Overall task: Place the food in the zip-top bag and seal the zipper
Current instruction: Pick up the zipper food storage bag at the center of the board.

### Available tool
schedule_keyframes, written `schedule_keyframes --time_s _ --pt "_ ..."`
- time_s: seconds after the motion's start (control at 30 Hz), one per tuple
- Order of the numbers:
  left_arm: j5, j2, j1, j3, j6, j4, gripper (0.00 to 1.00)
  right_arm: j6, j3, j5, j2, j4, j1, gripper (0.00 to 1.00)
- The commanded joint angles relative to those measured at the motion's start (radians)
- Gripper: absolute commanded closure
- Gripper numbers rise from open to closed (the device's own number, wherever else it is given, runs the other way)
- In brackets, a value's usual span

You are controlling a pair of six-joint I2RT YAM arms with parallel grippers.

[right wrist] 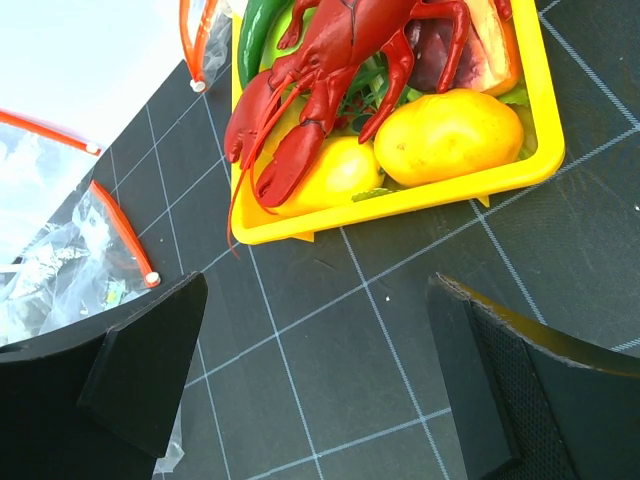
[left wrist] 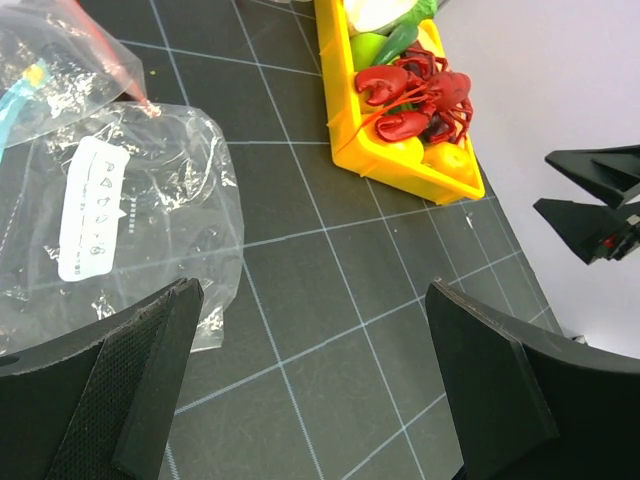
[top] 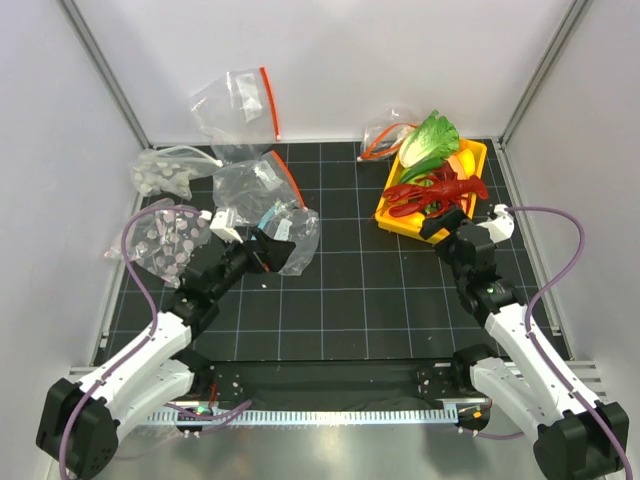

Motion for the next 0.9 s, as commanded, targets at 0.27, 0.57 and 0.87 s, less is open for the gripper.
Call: schedule_keyframes --time_s 0.27,0.57,0.87 --pt "0.05 0.037 -0.003 0.055 0.043 0.044 0.0 -0.004 -0.021 0.032 -0.027 0.063 0.003 0.0" --pt "0.049 0.06 -0.003 0.06 0.052 0.058 0.0 -0.091 -0.028 -0.038 -0.063 0.101 0.003 0.01" --pt "0.062 0.077 -0.012 0.075 0.045 0.064 0.0 -0.113 0.07 -0.032 0.017 0.072 0.005 0.04"
